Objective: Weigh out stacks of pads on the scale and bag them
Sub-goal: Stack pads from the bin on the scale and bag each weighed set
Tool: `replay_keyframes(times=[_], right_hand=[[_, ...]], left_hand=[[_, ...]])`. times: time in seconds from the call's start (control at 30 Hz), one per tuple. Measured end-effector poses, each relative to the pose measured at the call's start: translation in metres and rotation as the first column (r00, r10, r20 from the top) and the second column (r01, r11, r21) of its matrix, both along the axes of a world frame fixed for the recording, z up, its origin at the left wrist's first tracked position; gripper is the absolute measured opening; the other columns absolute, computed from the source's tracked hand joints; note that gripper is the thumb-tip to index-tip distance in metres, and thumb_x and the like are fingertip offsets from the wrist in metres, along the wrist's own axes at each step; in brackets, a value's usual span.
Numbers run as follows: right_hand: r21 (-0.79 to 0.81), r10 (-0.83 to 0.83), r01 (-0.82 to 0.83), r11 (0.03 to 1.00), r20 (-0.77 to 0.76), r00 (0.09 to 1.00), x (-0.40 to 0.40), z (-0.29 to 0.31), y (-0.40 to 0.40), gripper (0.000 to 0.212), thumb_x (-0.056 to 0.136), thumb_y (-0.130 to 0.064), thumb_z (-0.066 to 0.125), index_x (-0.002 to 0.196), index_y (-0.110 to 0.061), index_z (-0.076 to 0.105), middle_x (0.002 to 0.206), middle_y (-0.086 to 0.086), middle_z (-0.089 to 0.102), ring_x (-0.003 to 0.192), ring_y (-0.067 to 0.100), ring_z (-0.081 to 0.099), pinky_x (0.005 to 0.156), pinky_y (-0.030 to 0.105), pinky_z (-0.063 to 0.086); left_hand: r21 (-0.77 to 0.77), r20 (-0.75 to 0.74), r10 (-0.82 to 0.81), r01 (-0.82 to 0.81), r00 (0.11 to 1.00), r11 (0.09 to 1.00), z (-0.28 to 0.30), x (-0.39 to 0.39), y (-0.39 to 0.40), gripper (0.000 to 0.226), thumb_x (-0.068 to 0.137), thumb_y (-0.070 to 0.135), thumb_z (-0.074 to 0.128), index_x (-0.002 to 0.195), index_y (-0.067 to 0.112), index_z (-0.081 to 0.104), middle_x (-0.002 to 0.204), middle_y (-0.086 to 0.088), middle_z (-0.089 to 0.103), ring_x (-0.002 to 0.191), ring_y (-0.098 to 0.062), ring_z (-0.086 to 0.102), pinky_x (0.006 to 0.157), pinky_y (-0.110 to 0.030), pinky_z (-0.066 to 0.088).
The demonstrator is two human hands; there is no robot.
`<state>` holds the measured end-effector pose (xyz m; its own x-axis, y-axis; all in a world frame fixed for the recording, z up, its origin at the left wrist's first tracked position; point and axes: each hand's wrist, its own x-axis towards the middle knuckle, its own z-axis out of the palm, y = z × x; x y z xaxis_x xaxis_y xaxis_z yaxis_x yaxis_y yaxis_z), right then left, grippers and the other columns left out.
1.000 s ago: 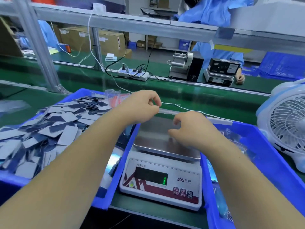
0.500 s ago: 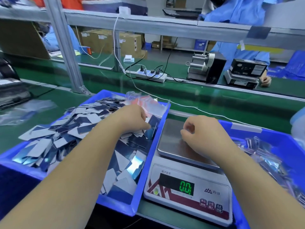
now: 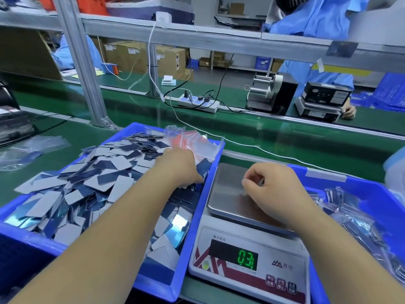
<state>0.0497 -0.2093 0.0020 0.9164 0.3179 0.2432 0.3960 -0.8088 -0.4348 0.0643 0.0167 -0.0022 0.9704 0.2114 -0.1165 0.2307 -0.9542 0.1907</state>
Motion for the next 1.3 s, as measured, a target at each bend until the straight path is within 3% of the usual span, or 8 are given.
replay_keyframes(times=[0.1, 0.23, 0.5, 0.67, 0.9, 1.0, 1.2, 1.3], right_hand=[[0.012, 0.008, -0.008, 1.000, 0.002, 1.000, -0.002, 0.001, -0.001, 0.014, 0.084, -0.032, 0.059, 0.070, -0.032, 0.061, 0.074, -0.015, 0.064, 0.071, 0.002, 0.056, 0.062, 0.024, 0.043], [0.011, 0.017, -0.017, 1.000, 0.000, 1.000, -0.004, 0.002, 0.000, 0.014, 0.085, -0.031, 0.060, 0.071, -0.031, 0.062, 0.073, -0.015, 0.064, 0.071, 0.001, 0.056, 0.062, 0.022, 0.043], [0.022, 0.032, -0.032, 0.999, -0.008, 0.999, -0.005, 0.001, 0.000, 0.014, 0.085, -0.032, 0.061, 0.071, -0.032, 0.063, 0.072, -0.016, 0.063, 0.070, -0.002, 0.055, 0.060, 0.016, 0.039], [0.024, 0.039, -0.039, 0.999, -0.008, 0.999, -0.006, 0.002, -0.002, 0.015, 0.085, -0.032, 0.061, 0.071, -0.032, 0.063, 0.073, -0.016, 0.063, 0.070, -0.003, 0.054, 0.060, 0.016, 0.038], [0.068, 0.044, -0.043, 0.997, -0.023, 0.999, -0.007, 0.004, -0.004, 0.015, 0.085, -0.031, 0.062, 0.070, -0.032, 0.063, 0.070, -0.017, 0.063, 0.069, -0.003, 0.055, 0.059, 0.018, 0.037], [0.075, 0.044, -0.042, 0.996, -0.021, 0.999, -0.007, 0.004, -0.004, 0.015, 0.085, -0.031, 0.062, 0.070, -0.032, 0.063, 0.069, -0.019, 0.063, 0.071, -0.003, 0.056, 0.058, 0.018, 0.037], [0.080, 0.057, -0.055, 0.995, -0.017, 0.998, -0.006, 0.004, -0.003, 0.015, 0.085, -0.031, 0.063, 0.071, -0.032, 0.064, 0.076, -0.031, 0.060, 0.076, -0.005, 0.055, 0.059, 0.017, 0.037], [0.077, 0.070, -0.068, 0.995, -0.024, 0.997, -0.007, 0.002, -0.002, 0.014, 0.085, -0.031, 0.062, 0.071, -0.032, 0.065, 0.078, -0.032, 0.060, 0.075, -0.005, 0.055, 0.059, 0.017, 0.038]], left_hand=[[-0.032, 0.006, -0.011, 0.011, 1.000, 0.999, 0.003, -0.002, -0.002, 0.041, 0.081, 0.033, 0.071, 0.115, 0.012, 0.062, 0.075, -0.001, 0.066, 0.072, -0.016, 0.060, 0.055, -0.027, 0.044], [-0.088, 0.046, -0.011, 0.015, 0.999, 0.996, 0.005, -0.006, -0.006, 0.036, 0.083, 0.032, 0.068, 0.112, 0.015, 0.053, 0.075, -0.002, 0.066, 0.065, -0.015, 0.061, 0.050, -0.027, 0.043], [-0.099, 0.151, -0.015, 0.030, 0.988, 0.995, -0.004, 0.003, -0.010, 0.059, 0.083, 0.056, 0.072, 0.120, 0.013, 0.058, 0.103, -0.005, 0.066, 0.087, -0.024, 0.057, 0.069, -0.033, 0.047], [-0.160, 0.201, 0.017, 0.015, 0.980, 0.987, -0.013, 0.006, -0.010, 0.052, 0.084, 0.045, 0.073, 0.123, 0.020, 0.051, 0.093, 0.002, 0.057, 0.088, -0.024, 0.055, 0.064, -0.032, 0.042], [-0.215, 0.225, 0.043, 0.007, 0.973, 0.976, -0.004, 0.002, 0.001, 0.041, 0.084, 0.034, 0.070, 0.121, 0.025, 0.054, 0.115, 0.000, 0.063, 0.100, -0.027, 0.060, 0.085, -0.041, 0.055], [-0.269, 0.218, 0.073, -0.012, 0.973, 0.963, 0.009, -0.002, 0.015, 0.036, 0.083, 0.031, 0.072, 0.116, 0.025, 0.057, 0.105, 0.002, 0.063, 0.090, -0.022, 0.061, 0.076, -0.035, 0.052], [-0.380, 0.080, 0.052, -0.018, 0.995, 0.925, 0.024, -0.016, 0.046, 0.018, 0.080, 0.029, 0.077, 0.091, 0.026, 0.063, 0.064, 0.002, 0.064, 0.043, -0.010, 0.052, 0.047, -0.021, 0.039], [-0.407, -0.015, -0.025, 0.017, 1.000, 0.913, 0.028, -0.024, 0.054, 0.018, 0.082, 0.028, 0.077, 0.093, 0.027, 0.064, 0.064, 0.001, 0.070, 0.039, -0.010, 0.052, 0.041, -0.019, 0.039]])
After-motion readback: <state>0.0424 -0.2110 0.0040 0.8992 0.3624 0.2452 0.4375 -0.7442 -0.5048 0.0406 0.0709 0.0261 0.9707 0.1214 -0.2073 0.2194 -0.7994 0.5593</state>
